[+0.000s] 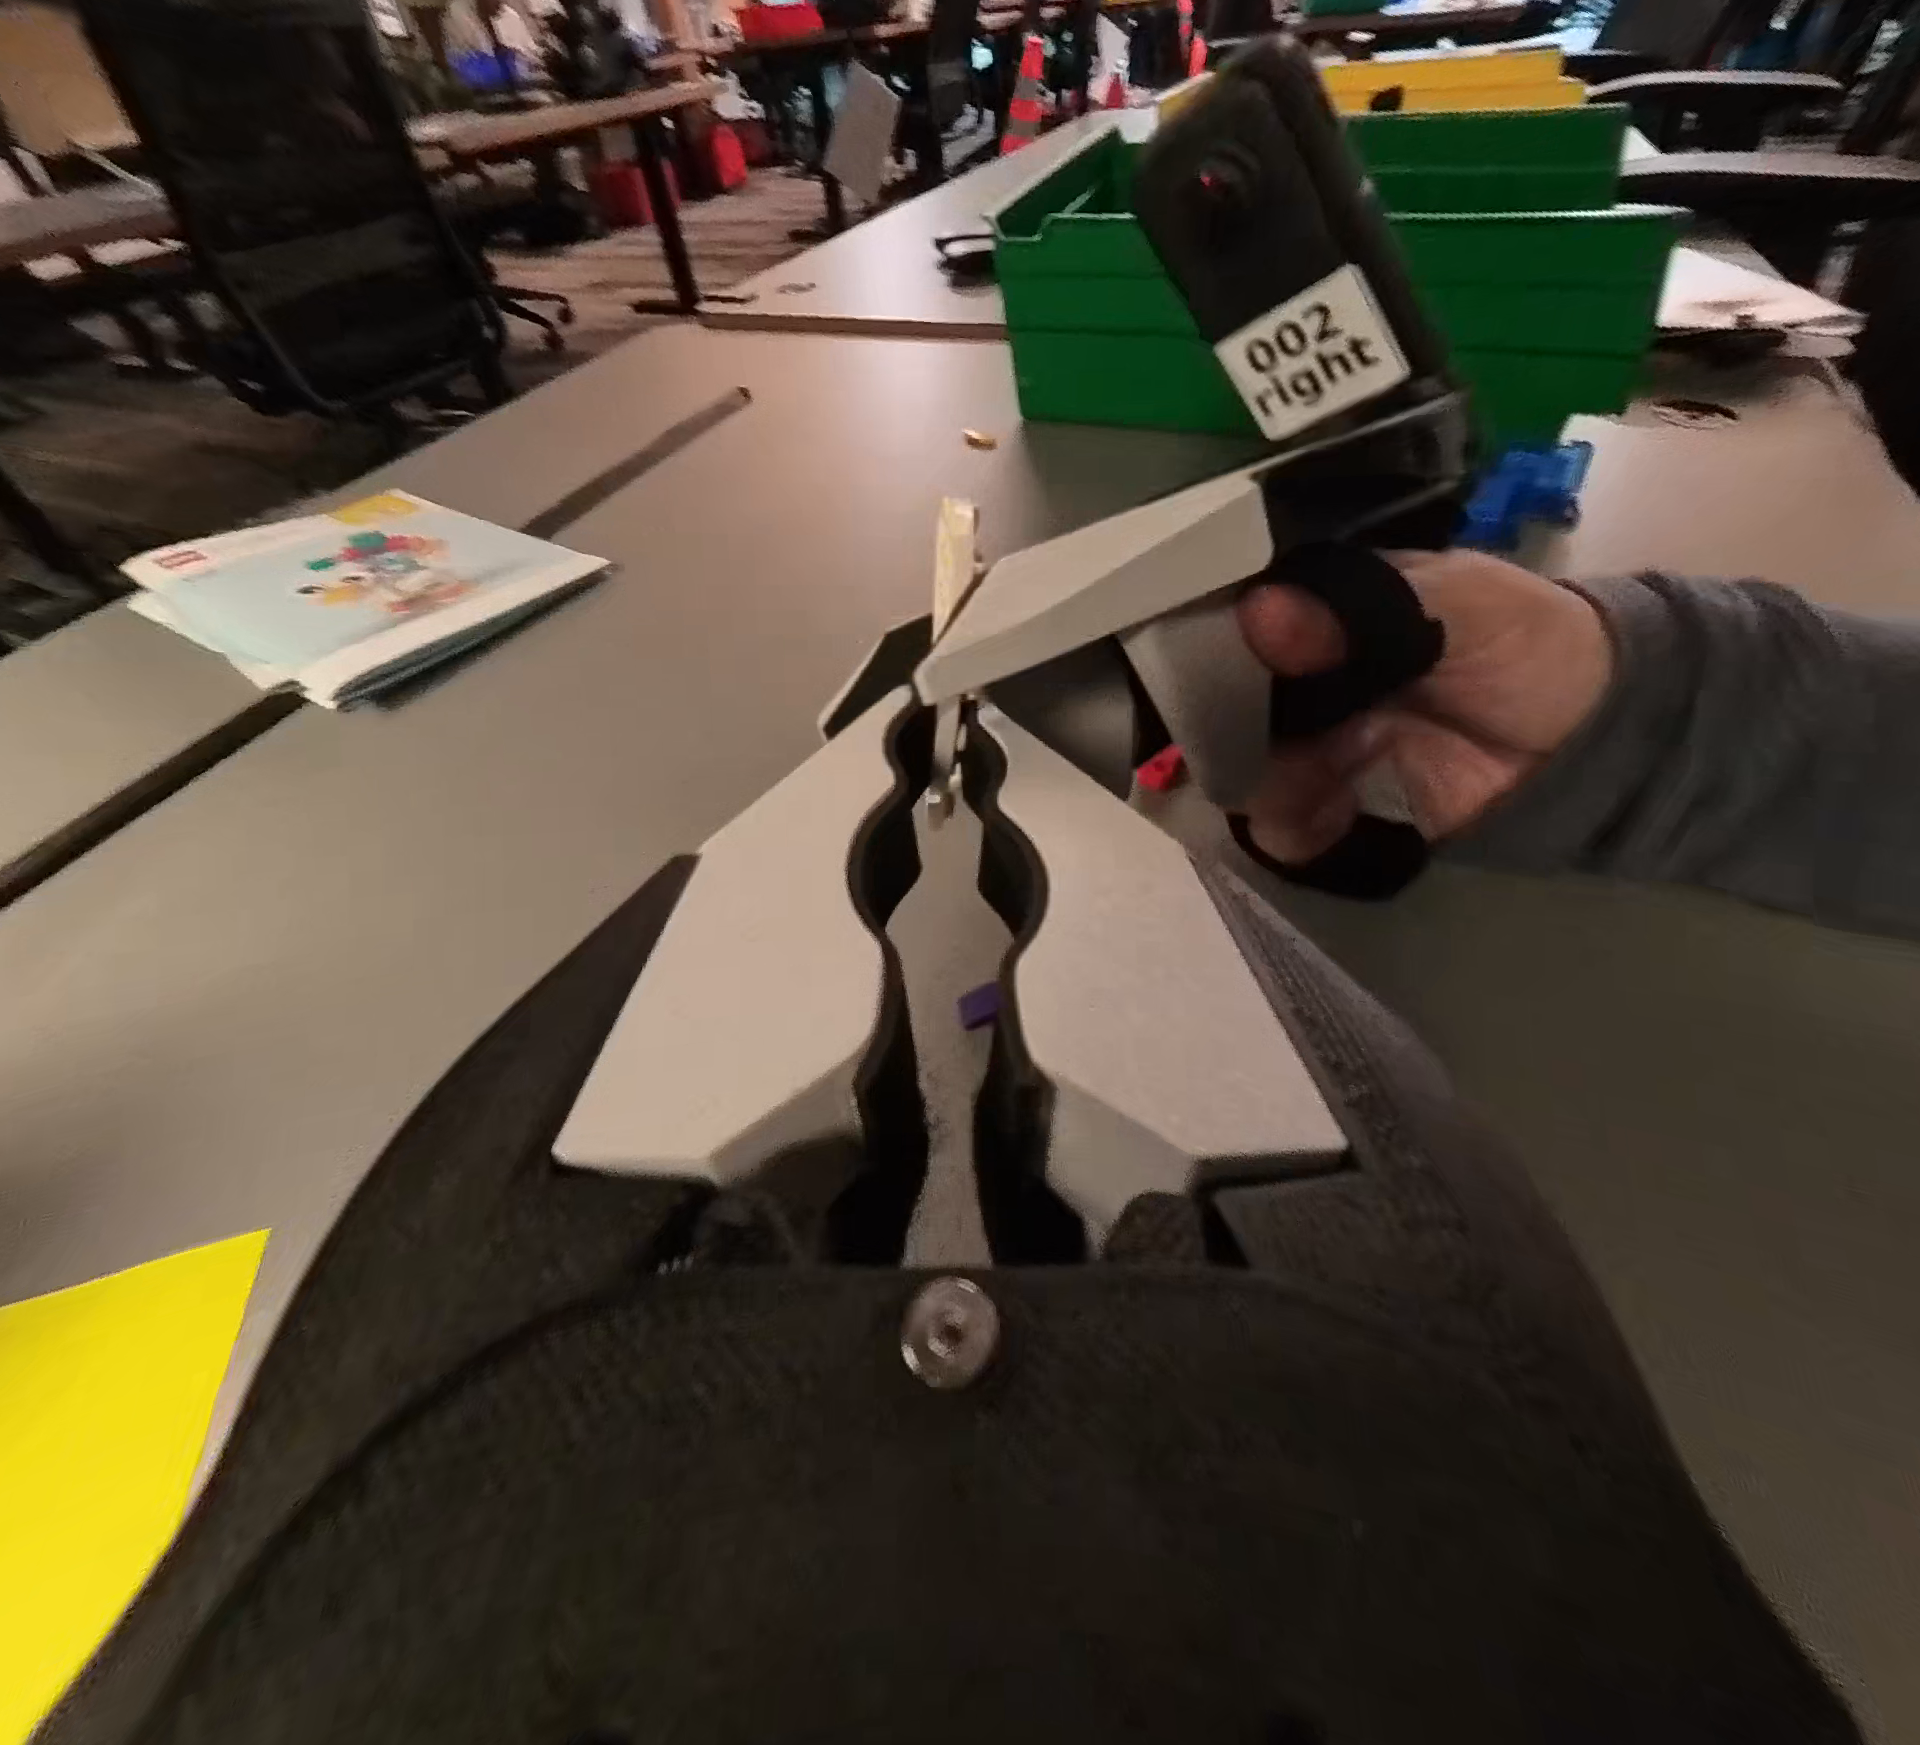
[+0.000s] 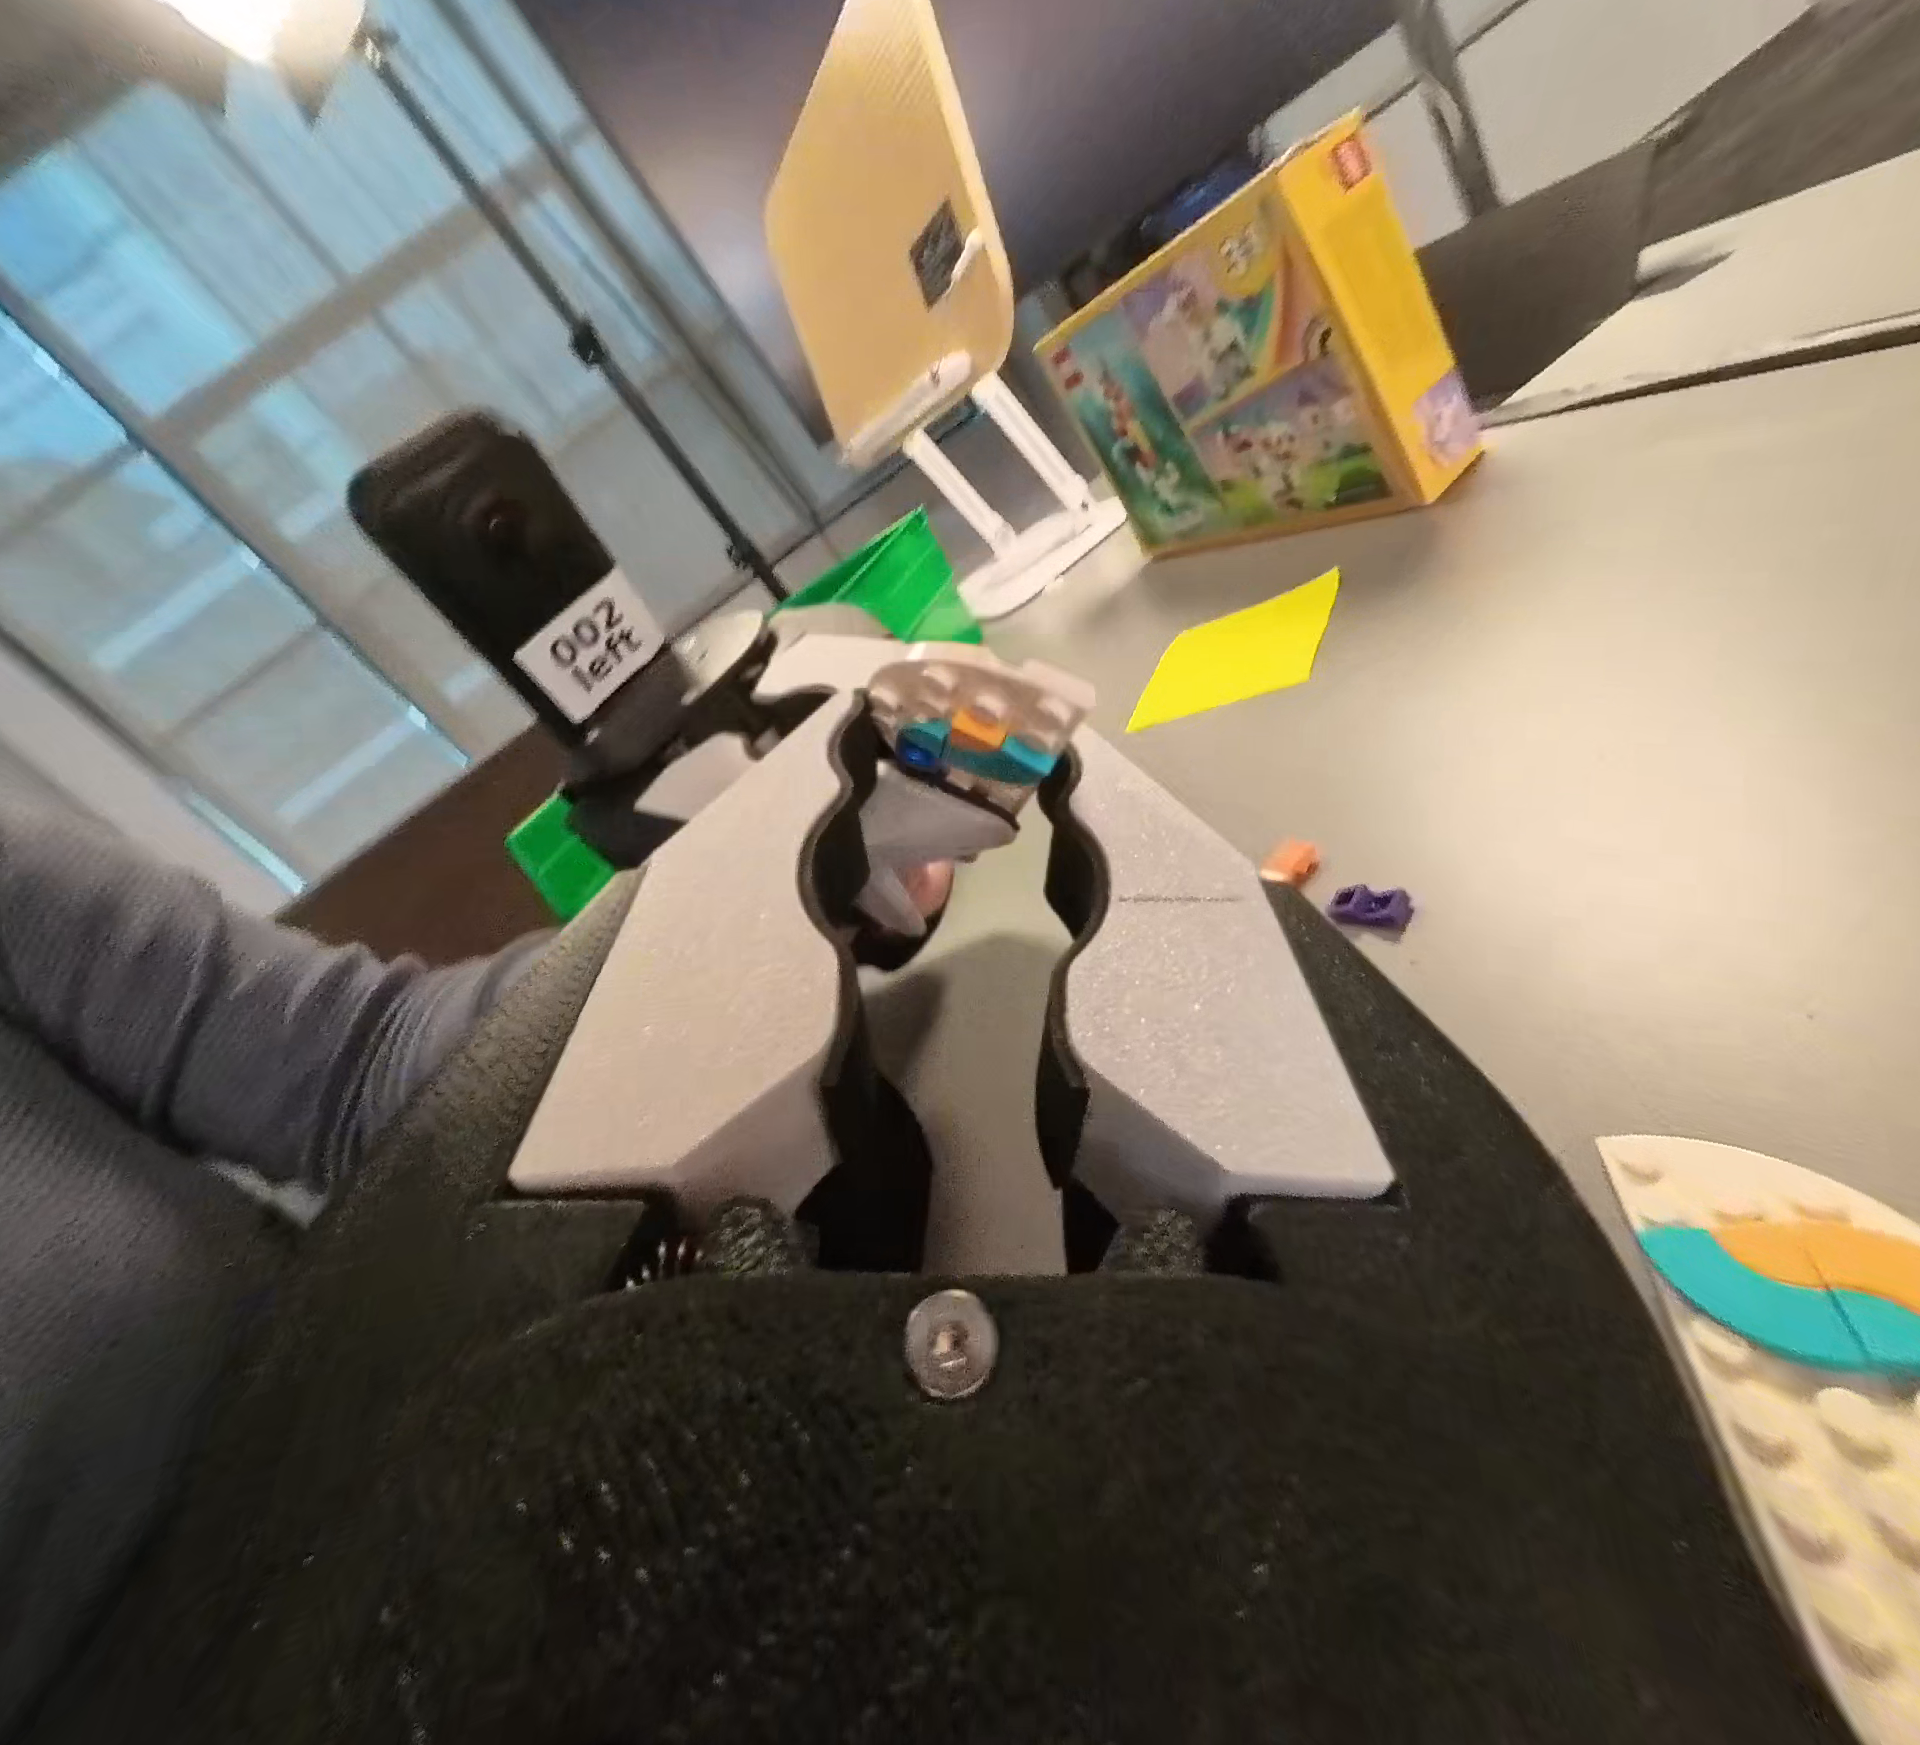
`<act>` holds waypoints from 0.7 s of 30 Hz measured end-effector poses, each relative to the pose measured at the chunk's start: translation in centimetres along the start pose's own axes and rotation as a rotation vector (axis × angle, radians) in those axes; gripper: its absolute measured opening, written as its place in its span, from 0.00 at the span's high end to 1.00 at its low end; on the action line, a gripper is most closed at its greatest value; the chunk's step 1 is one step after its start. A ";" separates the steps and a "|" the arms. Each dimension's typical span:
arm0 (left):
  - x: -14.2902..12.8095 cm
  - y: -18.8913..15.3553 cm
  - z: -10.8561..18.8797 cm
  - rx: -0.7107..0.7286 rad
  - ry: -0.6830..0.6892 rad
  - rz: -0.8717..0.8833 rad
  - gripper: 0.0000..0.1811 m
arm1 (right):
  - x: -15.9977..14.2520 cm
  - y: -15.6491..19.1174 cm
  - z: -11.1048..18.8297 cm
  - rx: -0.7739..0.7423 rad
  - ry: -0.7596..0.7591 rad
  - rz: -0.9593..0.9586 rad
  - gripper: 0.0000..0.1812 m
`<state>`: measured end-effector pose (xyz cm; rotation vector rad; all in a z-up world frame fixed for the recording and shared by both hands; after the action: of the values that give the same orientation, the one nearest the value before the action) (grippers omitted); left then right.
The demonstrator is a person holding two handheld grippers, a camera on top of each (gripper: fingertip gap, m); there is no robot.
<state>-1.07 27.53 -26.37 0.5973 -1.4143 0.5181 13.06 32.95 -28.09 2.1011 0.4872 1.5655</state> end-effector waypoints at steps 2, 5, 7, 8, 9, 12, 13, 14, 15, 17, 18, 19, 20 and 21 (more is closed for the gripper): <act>-0.1 0.2 0.0 -0.054 0.024 0.022 0.98 | 0.1 -0.2 0.2 0.030 0.068 0.019 0.85; -0.6 0.6 0.1 -0.136 0.029 0.123 0.98 | 0.2 -0.4 0.3 0.063 0.142 0.033 0.89; -0.8 0.9 0.1 -0.212 -0.001 0.239 0.99 | 0.3 -0.4 0.3 0.077 0.156 0.048 0.90; -1.0 1.1 0.2 -0.221 -0.002 0.245 0.98 | 0.2 -0.4 0.2 0.072 0.162 0.055 0.90; -1.0 1.1 0.2 -0.225 -0.004 0.245 0.98 | 0.2 -0.4 0.2 0.076 0.165 0.056 0.90; -1.0 1.1 0.3 -0.276 0.006 0.256 0.98 | 0.2 -0.1 0.3 0.106 0.175 0.079 0.90; -1.0 1.1 0.4 -0.310 0.005 0.276 0.98 | 0.1 0.0 0.3 0.124 0.183 0.081 0.90; -1.1 1.1 0.5 -0.354 0.006 0.302 0.98 | 0.1 0.1 0.3 0.151 0.190 0.086 0.92; -1.2 1.1 0.5 -0.403 0.020 0.356 0.98 | 0.1 0.3 0.3 0.168 0.193 0.099 0.93; -1.6 1.3 0.4 -0.443 0.002 0.454 0.98 | 0.2 0.4 0.4 0.152 0.198 0.123 0.93; -1.6 1.4 0.3 -0.437 0.001 0.469 0.98 | 0.3 0.3 0.4 0.138 0.196 0.129 0.92; -1.6 1.5 0.2 -0.409 -0.001 0.455 0.98 | 0.5 0.2 0.5 0.104 0.188 0.148 0.86; -1.5 1.6 0.3 -0.370 -0.010 0.441 0.98 | 0.7 0.1 0.7 0.062 0.182 0.192 0.79; -1.5 1.8 0.4 -0.335 -0.010 0.436 0.98 | 0.9 0.1 1.0 0.009 0.186 0.252 0.74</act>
<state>-2.69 28.67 -27.74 0.0183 -1.6045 0.6014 14.26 33.25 -27.56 2.0994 0.2990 1.9156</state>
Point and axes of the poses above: each gripper's, where its closed fingertips meet, z back along the fingers, x out of its top, y = z × x across the jaws, the point moved 10 cm from there along z, back along the fingers, and after that the axes turned 8 degrees about -y, right-handed, at the moved point
